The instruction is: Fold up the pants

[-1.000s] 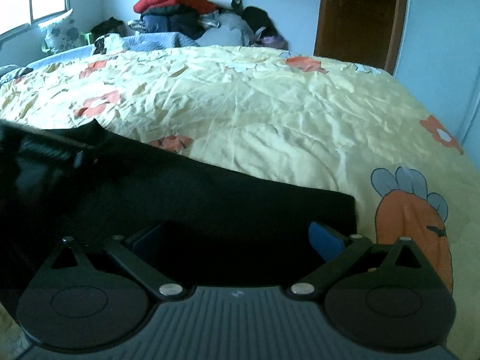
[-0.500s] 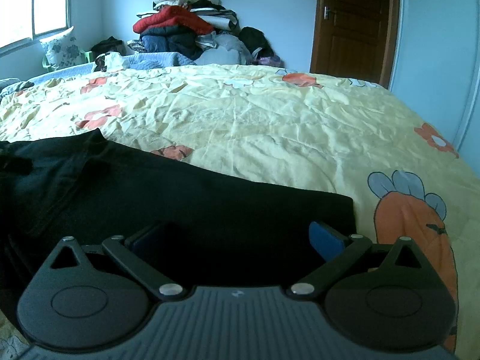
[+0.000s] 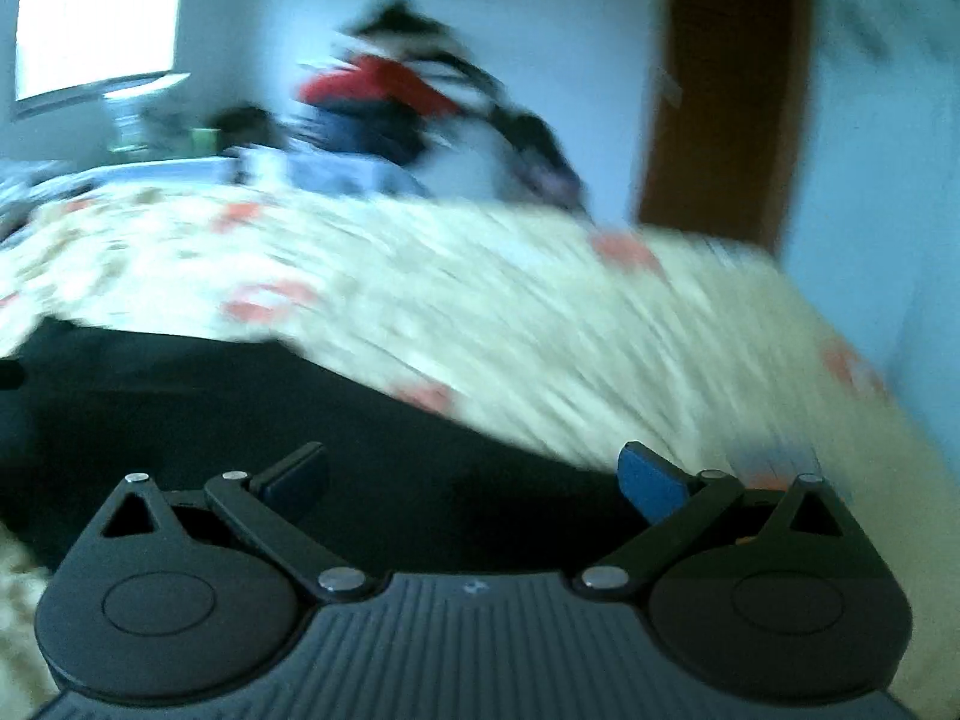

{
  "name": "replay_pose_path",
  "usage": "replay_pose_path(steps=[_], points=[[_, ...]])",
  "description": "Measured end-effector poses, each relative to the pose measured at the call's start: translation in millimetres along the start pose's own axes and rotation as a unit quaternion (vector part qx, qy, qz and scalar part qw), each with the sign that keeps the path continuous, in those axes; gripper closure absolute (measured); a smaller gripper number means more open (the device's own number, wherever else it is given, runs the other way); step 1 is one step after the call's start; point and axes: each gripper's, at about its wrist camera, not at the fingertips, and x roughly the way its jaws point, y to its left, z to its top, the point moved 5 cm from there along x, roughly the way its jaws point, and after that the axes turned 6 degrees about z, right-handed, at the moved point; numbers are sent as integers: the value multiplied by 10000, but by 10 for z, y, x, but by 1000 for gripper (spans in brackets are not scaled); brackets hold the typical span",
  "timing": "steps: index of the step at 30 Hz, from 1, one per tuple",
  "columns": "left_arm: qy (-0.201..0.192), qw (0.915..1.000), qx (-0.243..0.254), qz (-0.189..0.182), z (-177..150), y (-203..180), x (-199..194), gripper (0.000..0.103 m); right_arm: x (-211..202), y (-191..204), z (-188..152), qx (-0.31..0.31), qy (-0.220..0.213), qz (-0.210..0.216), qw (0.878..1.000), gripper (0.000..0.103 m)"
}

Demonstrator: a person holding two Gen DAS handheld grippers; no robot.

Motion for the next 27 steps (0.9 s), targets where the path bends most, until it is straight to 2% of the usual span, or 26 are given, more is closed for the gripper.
replay_pose_path(steps=[3,5,8,11,12,14,17,23,27], points=[[330,9962,-793,-110,-174,452,-78,1,-95,726,137,-988,-303,308,9942,0],[545,9901,-1285,-162,-304,715,-92,1,-93,1273,134,-1738,-397,454,9829,0],[750,9834,-1643,-159,-394,979,-79,1,-37,2010,20,-2834,-500,591,9559,0],[897,9706,-2170,-537,-452,1182,-79,1,-20,2576,-111,-3603,-622,964,9258,0],[987,9629,-2404,-728,-459,1228,-45,1,-20,2703,-140,-3729,-668,1070,9192,0],[1221,9394,-2982,-1174,-471,1308,57,1,37,2908,-188,-3905,-587,1227,9105,0],[1431,9093,-3516,-1706,-479,1295,192,1,187,3056,-216,-4028,-379,1206,9065,0],[1726,8644,-4185,-2185,-536,1159,426,1,380,3187,-271,-4380,-385,965,8930,1],[1667,8457,-4526,-2282,-520,1162,536,1,466,3298,-270,-4522,-516,903,8858,1]])
